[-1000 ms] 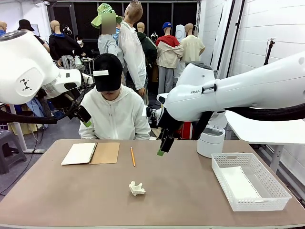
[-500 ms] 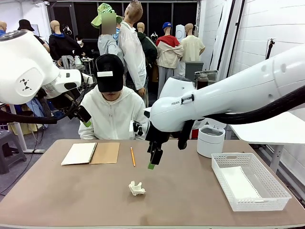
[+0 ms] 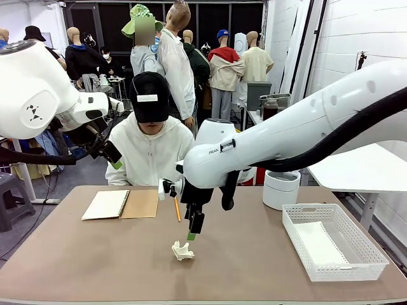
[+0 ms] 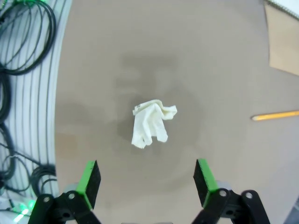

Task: Sort the paper based on its condition.
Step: If a person hands you a paper, place it in the Organizing basket , and if it's crumpled, put it in the Trash can.

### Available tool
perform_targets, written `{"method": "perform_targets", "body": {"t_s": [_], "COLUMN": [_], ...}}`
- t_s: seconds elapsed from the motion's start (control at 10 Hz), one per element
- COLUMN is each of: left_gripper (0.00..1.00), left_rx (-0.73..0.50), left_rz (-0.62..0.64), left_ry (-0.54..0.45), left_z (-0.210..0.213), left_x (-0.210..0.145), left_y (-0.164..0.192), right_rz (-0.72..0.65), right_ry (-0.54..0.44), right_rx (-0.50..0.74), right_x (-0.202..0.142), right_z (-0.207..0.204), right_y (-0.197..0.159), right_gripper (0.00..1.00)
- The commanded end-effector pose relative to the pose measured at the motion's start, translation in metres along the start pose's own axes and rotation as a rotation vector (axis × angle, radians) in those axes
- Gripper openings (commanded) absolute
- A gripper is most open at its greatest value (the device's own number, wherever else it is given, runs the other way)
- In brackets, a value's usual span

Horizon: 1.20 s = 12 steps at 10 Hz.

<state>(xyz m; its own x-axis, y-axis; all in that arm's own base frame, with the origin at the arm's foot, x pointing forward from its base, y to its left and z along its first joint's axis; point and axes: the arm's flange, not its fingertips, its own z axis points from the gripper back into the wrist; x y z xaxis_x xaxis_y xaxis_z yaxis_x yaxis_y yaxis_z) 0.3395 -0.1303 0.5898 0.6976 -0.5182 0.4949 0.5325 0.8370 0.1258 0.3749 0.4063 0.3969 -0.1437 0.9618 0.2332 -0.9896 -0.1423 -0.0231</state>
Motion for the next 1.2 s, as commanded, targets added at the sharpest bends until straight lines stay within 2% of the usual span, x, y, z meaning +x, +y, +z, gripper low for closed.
{"method": "perform_targets", "body": {"t_s": [0.0,0.2,0.3,0.7,1.1], "left_gripper": [1.0,1.0,1.0,1.0,1.0], "left_rx": [-0.001,-0.001,-0.001,-0.001,-0.001], "left_rz": [-0.001,-0.001,-0.001,-0.001,-0.001], "left_ry": [-0.002,-0.002,-0.002,-0.002,-0.002], "left_z": [0.001,0.001,0.001,0.001,0.001], "left_x": [-0.001,-0.001,-0.001,-0.001,-0.001], "left_y": [0.002,0.002,0.002,0.002,0.002], "right_rz": [-0.022,-0.051,-0.008,-0.02,-0.048], "right_ry": [0.077,0.101,0.045,0.065,0.103], "right_rx": [0.009,0.002,0.01,0.008,0.029], "right_x": [0.013,0.016,0.007,0.01,0.02], "right_z": [-0.007,0.004,-0.01,-0.007,-0.038], "right_y": [-0.01,-0.009,-0.004,-0.006,-0.01], "right_gripper": [1.0,1.0,1.0,1.0,1.0]}}
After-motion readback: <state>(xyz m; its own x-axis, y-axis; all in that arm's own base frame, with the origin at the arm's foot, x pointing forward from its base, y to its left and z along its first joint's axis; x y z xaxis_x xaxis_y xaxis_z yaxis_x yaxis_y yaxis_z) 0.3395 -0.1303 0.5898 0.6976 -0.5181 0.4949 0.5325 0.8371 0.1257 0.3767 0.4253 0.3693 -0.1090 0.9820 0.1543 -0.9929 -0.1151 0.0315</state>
